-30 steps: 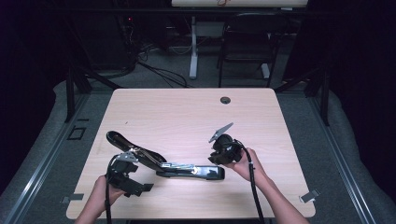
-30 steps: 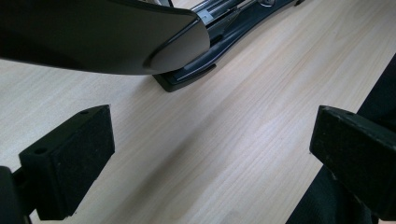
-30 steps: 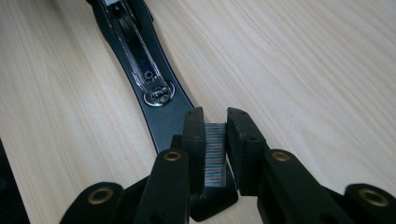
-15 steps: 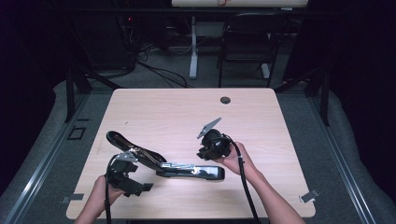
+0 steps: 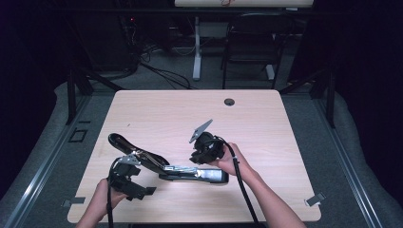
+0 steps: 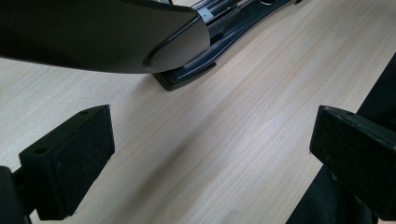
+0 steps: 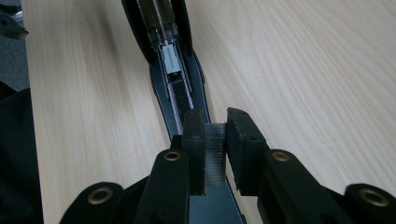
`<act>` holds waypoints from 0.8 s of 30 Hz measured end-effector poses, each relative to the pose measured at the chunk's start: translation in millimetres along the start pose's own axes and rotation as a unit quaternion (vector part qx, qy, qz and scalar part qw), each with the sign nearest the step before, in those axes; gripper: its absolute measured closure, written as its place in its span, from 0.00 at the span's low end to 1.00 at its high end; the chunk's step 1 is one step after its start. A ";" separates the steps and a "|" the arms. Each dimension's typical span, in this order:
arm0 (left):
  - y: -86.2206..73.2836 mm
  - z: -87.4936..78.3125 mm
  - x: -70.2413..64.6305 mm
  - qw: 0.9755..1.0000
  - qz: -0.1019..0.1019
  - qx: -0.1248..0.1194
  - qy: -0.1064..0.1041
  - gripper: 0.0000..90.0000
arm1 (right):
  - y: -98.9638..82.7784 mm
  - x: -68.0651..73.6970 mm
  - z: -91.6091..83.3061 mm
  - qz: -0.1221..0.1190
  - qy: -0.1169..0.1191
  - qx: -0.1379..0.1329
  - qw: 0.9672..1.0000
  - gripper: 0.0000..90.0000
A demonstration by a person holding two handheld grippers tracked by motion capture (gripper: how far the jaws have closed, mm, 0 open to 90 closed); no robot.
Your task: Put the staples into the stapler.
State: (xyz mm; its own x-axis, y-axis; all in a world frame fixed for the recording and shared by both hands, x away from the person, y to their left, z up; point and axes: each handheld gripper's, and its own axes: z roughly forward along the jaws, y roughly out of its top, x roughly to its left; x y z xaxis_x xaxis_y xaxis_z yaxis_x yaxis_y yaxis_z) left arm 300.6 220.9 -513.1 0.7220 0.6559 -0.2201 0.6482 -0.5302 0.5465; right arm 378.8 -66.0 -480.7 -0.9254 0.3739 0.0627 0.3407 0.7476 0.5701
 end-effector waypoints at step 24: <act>-0.1 0.2 -0.2 1.000 0.001 0.002 0.000 0.00 | 9.0 3.2 30.9 -0.038 0.037 0.034 0.998 0.87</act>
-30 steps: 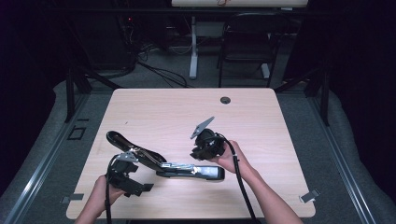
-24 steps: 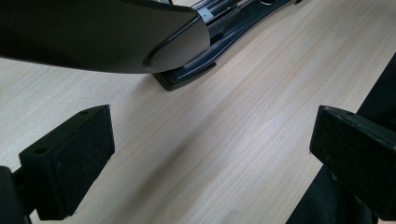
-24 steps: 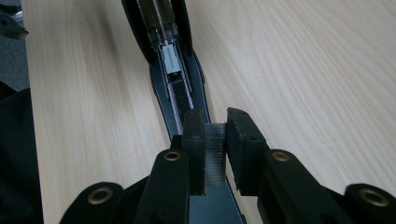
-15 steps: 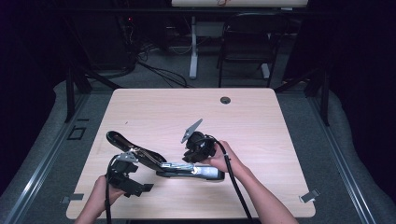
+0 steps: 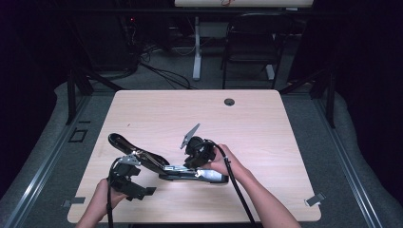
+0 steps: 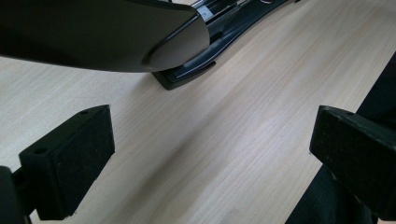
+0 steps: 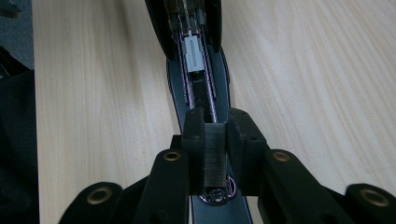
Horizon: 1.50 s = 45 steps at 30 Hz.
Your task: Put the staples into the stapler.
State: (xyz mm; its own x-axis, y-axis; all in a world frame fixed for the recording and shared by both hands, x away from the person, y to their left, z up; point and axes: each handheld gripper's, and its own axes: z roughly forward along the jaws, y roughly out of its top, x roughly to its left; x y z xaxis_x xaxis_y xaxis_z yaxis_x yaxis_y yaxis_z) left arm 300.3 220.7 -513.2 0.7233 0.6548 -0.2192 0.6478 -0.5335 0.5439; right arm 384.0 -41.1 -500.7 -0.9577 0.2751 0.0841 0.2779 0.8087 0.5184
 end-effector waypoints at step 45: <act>0.5 1.8 -0.1 1.000 0.003 0.010 0.003 0.00 | -3.5 -0.1 8.7 -0.036 0.006 0.027 0.999 0.87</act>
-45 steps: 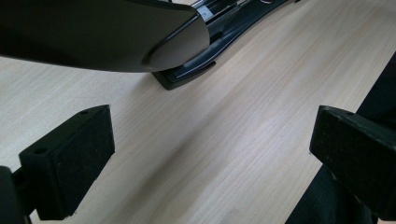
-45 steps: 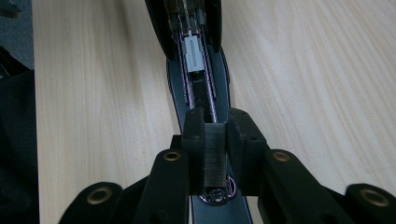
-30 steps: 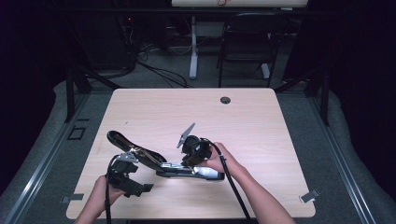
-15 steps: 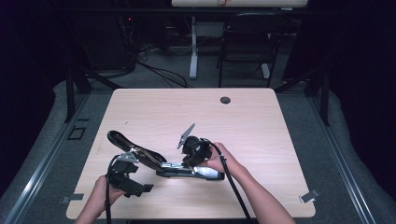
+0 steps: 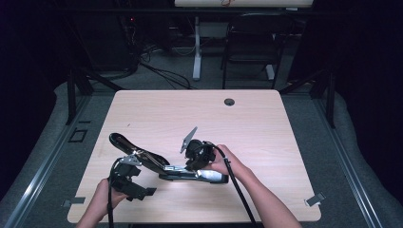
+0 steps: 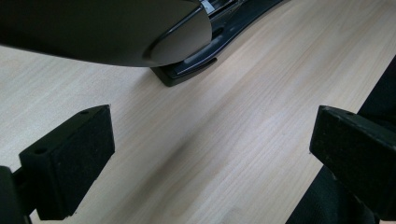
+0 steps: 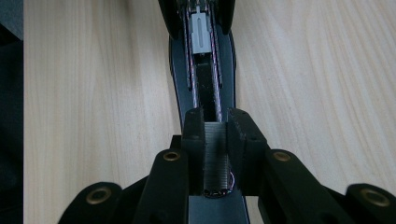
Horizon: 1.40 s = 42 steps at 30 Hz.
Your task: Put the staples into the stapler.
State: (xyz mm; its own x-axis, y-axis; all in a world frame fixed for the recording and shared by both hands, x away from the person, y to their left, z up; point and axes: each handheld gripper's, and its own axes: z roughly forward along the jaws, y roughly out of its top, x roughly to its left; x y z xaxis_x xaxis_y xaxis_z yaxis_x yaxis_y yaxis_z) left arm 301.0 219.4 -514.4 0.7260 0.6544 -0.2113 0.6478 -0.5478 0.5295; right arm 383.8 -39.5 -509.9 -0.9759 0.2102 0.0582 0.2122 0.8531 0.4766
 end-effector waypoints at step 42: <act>0.0 1.3 -0.8 1.000 -0.004 0.006 0.005 0.00 | 7.8 6.0 3.9 -0.044 -0.021 0.037 0.998 0.87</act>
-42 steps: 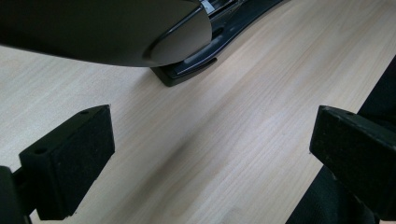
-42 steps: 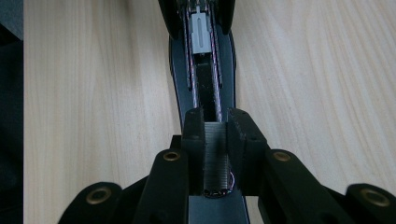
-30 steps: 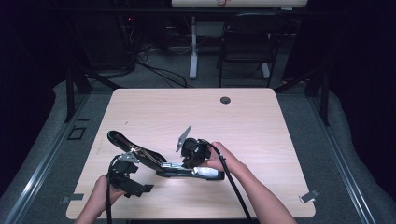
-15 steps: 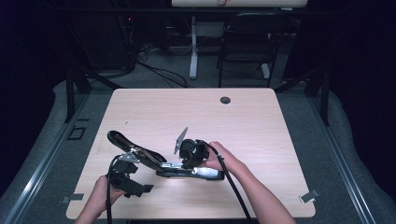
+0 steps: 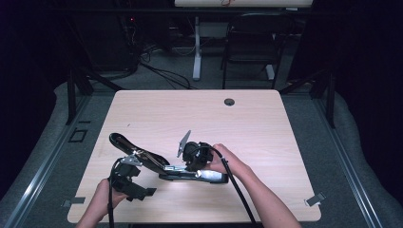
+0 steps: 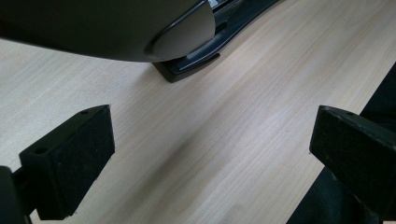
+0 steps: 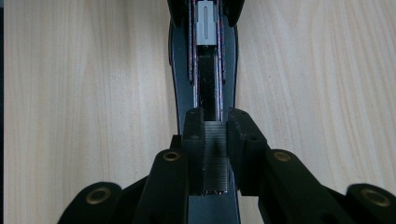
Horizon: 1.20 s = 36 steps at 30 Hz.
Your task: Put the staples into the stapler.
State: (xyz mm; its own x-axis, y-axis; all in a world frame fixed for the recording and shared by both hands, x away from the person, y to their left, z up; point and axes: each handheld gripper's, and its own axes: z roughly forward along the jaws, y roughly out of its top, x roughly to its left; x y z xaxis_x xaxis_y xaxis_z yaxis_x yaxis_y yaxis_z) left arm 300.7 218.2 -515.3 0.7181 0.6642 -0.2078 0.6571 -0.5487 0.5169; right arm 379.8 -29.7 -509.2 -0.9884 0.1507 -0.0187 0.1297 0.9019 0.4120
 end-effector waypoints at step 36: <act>0.4 1.2 -0.2 1.000 0.003 0.005 -0.002 0.00 | -2.8 -4.1 1.2 0.017 0.010 -0.010 1.000 0.87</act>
State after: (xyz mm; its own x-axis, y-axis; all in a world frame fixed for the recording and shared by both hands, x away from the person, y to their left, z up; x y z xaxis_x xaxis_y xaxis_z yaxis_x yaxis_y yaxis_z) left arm 301.1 217.2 -516.0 0.7226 0.6594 -0.2077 0.6552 -0.5575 0.5098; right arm 383.6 -32.4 -511.4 -0.9851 0.1717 0.0140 0.1609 0.8882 0.4303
